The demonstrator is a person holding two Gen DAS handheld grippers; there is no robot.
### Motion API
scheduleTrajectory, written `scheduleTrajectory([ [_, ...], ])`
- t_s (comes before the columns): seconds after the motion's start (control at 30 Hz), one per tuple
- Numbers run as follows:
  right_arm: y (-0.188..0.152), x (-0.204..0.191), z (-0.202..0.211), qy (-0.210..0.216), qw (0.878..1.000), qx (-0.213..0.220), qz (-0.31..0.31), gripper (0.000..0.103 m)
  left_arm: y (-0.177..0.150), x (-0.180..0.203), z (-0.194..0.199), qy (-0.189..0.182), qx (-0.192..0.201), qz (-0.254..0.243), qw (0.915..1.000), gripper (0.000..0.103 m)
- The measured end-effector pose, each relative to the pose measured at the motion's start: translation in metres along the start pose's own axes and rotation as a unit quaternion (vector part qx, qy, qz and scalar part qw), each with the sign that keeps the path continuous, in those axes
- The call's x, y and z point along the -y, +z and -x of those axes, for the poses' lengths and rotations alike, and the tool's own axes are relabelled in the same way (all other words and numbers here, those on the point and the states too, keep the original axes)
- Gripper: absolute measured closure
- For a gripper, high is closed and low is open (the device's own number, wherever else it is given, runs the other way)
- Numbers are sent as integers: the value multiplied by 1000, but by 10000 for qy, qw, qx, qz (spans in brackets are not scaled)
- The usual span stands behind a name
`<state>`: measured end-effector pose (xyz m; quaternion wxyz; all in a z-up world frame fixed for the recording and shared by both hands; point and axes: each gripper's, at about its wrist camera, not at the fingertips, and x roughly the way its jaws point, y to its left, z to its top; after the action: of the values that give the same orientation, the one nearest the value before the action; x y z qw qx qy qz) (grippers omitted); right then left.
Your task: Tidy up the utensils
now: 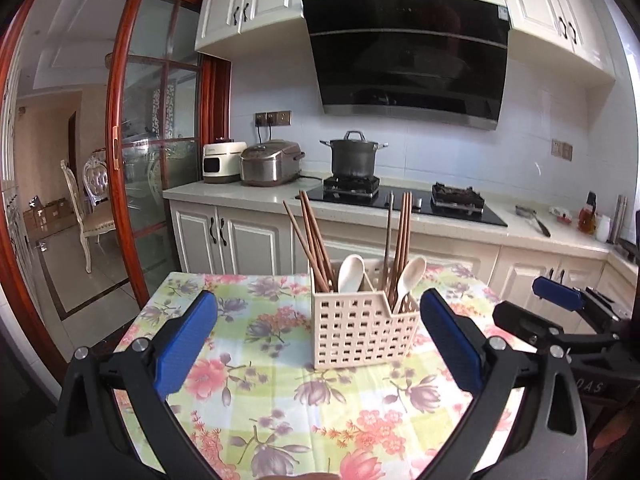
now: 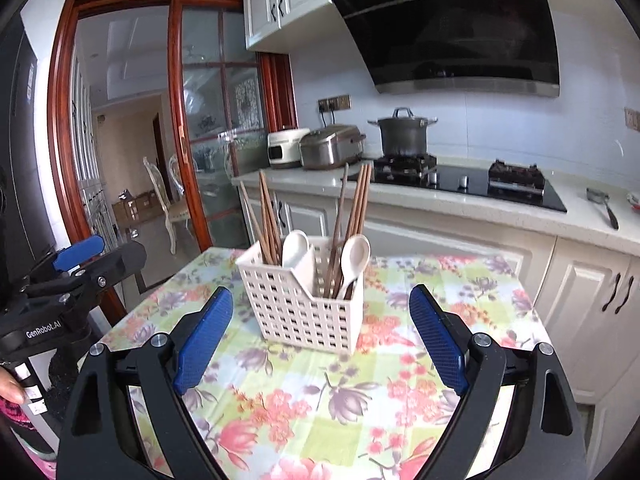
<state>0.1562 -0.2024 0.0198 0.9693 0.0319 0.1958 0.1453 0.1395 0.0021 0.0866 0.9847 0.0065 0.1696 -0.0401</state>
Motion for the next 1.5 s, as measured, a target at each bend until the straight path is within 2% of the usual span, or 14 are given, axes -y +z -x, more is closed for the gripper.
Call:
scheduleTrajectory([
  [0.13,-4,9,-7,61,9995,-187,-232,18,-10,3,-18,-126,-337,-11,9994,5],
  [0.23,-4,8,-7,23,9996,-191,-195,18,-14,3,-24,-177,-445,71,9988,5],
  [1.5,-1,-5,-3,35,9999,-132,-26,18,-11,-8,-18,-124,-361,199,9991,5],
])
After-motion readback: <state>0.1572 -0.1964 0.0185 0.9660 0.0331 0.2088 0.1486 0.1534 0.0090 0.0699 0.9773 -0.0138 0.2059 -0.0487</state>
